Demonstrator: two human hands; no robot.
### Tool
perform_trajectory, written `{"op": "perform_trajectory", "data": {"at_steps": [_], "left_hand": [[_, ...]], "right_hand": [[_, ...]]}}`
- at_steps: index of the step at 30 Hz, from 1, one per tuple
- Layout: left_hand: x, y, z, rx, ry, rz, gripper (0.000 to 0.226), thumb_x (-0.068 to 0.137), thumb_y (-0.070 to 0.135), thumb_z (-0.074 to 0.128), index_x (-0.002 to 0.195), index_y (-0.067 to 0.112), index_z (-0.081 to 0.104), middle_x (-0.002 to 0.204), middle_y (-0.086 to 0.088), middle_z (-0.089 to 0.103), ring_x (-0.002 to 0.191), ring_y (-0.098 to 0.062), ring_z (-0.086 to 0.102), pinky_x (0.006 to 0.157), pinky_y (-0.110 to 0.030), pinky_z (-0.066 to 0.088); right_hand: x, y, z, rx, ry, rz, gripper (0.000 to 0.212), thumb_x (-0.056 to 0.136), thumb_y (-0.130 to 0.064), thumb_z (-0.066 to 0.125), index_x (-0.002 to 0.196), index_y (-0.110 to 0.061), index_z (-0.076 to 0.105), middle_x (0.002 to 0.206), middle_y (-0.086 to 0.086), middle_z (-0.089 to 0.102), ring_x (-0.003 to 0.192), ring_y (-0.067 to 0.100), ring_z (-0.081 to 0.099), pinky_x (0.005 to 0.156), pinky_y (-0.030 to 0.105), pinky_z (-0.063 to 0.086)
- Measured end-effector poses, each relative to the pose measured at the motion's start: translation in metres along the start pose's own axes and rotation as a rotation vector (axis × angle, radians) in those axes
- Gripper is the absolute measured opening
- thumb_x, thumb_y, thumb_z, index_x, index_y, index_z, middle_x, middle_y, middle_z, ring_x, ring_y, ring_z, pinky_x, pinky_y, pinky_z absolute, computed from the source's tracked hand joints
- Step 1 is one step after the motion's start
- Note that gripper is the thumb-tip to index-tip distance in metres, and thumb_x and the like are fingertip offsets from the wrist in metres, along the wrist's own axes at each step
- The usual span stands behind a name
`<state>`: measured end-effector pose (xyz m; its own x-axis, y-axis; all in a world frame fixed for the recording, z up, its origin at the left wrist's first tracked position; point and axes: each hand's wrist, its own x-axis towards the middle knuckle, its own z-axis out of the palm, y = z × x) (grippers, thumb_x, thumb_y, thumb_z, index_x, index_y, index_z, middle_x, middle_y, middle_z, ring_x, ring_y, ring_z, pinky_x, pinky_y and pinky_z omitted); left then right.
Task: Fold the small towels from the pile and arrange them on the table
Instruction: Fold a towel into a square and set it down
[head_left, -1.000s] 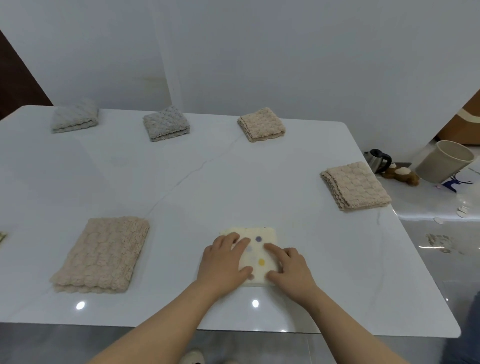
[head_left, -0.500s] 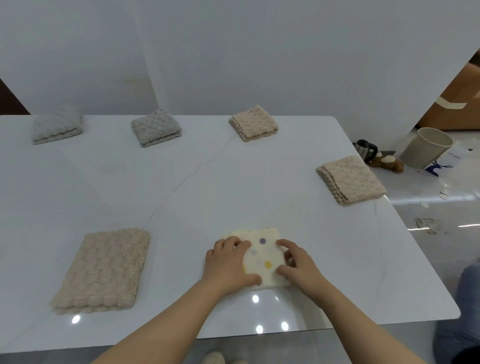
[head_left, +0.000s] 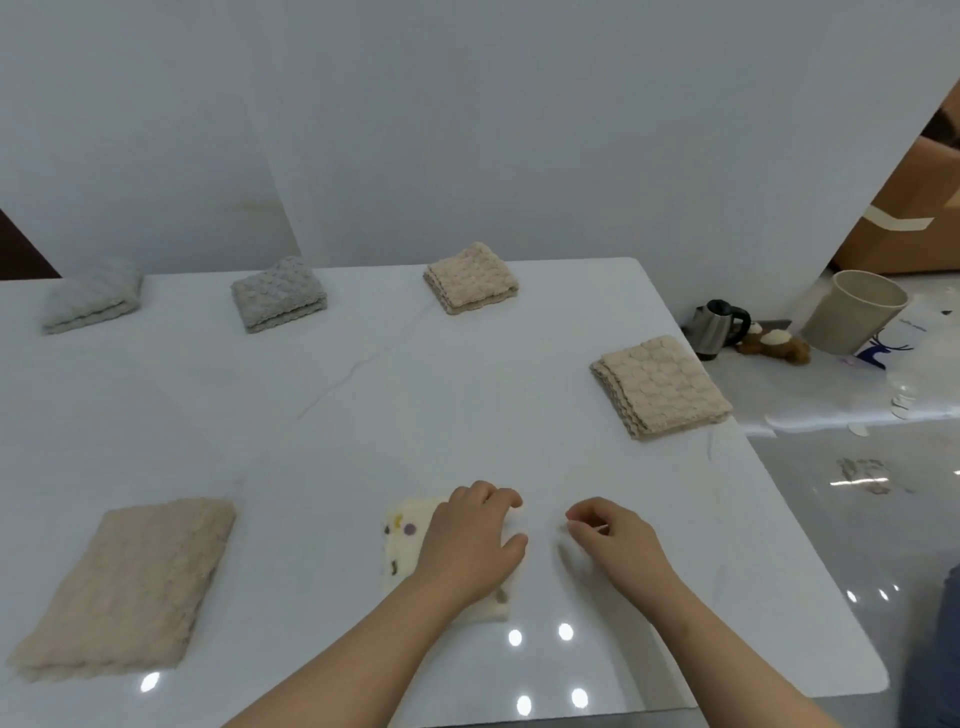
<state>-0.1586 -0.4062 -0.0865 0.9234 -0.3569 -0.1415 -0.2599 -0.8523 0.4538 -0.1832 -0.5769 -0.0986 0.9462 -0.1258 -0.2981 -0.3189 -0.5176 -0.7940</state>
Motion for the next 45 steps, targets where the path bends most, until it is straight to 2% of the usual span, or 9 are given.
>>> {"op": "perform_trajectory", "data": {"at_steps": [6,8,11,18,28,34,39,42,45], "left_hand": [[0.036,0.074,0.055,0.041,0.013,-0.146,0.042,0.092,0.032,0.041,0.134,0.026,0.039,0.136,0.007,0.042,0.122,-0.017,0.039,0.098,-0.026,0.031],[0.043,0.104,0.072,0.089,0.016,-0.211,0.044,0.092,0.033,0.040,0.135,0.026,0.037,0.136,0.007,0.041,0.123,-0.018,0.037,0.098,-0.027,0.031],[0.047,0.135,0.092,0.163,0.033,-0.299,0.043,0.091,0.032,0.040,0.134,0.026,0.037,0.134,0.005,0.039,0.123,-0.020,0.035,0.097,-0.029,0.030],[0.055,0.164,0.109,0.148,0.095,-0.414,0.041,0.091,0.030,0.038,0.132,0.025,0.039,0.132,0.004,0.039,0.122,-0.019,0.034,0.096,-0.028,0.029],[0.086,0.186,0.116,0.058,0.061,-0.455,0.040,0.089,0.037,0.044,0.128,0.029,0.044,0.131,0.007,0.042,0.122,-0.016,0.034,0.099,-0.027,0.028],[0.139,0.214,0.129,-0.225,0.453,-0.765,0.030,0.088,0.030,0.052,0.115,0.019,0.050,0.117,0.000,0.049,0.111,-0.019,0.046,0.089,-0.027,0.037],[0.179,0.249,0.132,-0.453,0.689,-0.955,0.047,0.089,0.025,0.055,0.133,0.016,0.041,0.136,-0.006,0.039,0.124,-0.021,0.041,0.100,-0.030,0.033],[0.194,0.256,0.134,-0.498,0.731,-1.004,0.050,0.088,0.024,0.056,0.134,0.015,0.040,0.139,-0.007,0.039,0.127,-0.022,0.038,0.102,-0.030,0.031],[0.206,0.254,0.129,-0.496,0.733,-1.016,0.058,0.082,0.038,0.054,0.135,0.016,0.039,0.137,-0.007,0.041,0.127,-0.023,0.037,0.101,-0.032,0.032]], "right_hand": [[0.036,0.051,-0.071,-0.210,-0.062,-0.121,0.011,0.090,-0.017,0.049,0.091,-0.021,0.060,0.089,-0.003,0.063,0.080,0.009,0.056,0.070,0.020,0.044],[0.045,0.069,-0.097,-0.331,-0.094,-0.186,0.020,0.090,-0.017,0.047,0.101,-0.018,0.063,0.097,0.000,0.064,0.093,0.015,0.056,0.081,0.027,0.047],[0.049,0.087,-0.126,-0.537,-0.145,-0.279,0.031,0.090,-0.018,0.043,0.117,-0.020,0.058,0.118,-0.002,0.056,0.112,0.019,0.046,0.092,0.025,0.038],[0.060,0.105,-0.163,-0.685,-0.264,-0.438,0.037,0.089,-0.021,0.045,0.125,-0.024,0.051,0.129,-0.006,0.045,0.116,0.017,0.039,0.093,0.023,0.031],[0.103,0.112,-0.189,-0.601,-0.312,-0.498,0.033,0.090,-0.027,0.048,0.123,-0.025,0.053,0.126,-0.007,0.047,0.117,0.015,0.039,0.097,0.021,0.032],[0.167,0.120,-0.228,-0.337,-0.403,-0.486,0.020,0.087,-0.016,0.054,0.106,-0.018,0.061,0.104,-0.009,0.050,0.106,0.012,0.047,0.084,0.015,0.030],[0.208,0.116,-0.269,-0.199,-0.476,-0.411,0.037,0.090,-0.014,0.052,0.127,-0.014,0.048,0.120,-0.002,0.047,0.102,0.009,0.045,0.086,0.018,0.035],[0.227,0.105,-0.275,-0.152,-0.551,-0.360,0.048,0.091,-0.016,0.052,0.136,-0.015,0.038,0.133,0.001,0.042,0.107,0.018,0.051,0.091,0.027,0.041],[0.244,0.093,-0.272,-0.104,-0.618,-0.283,0.054,0.091,-0.019,0.052,0.141,-0.017,0.030,0.136,0.002,0.039,0.097,0.013,0.049,0.082,0.025,0.038]]}}
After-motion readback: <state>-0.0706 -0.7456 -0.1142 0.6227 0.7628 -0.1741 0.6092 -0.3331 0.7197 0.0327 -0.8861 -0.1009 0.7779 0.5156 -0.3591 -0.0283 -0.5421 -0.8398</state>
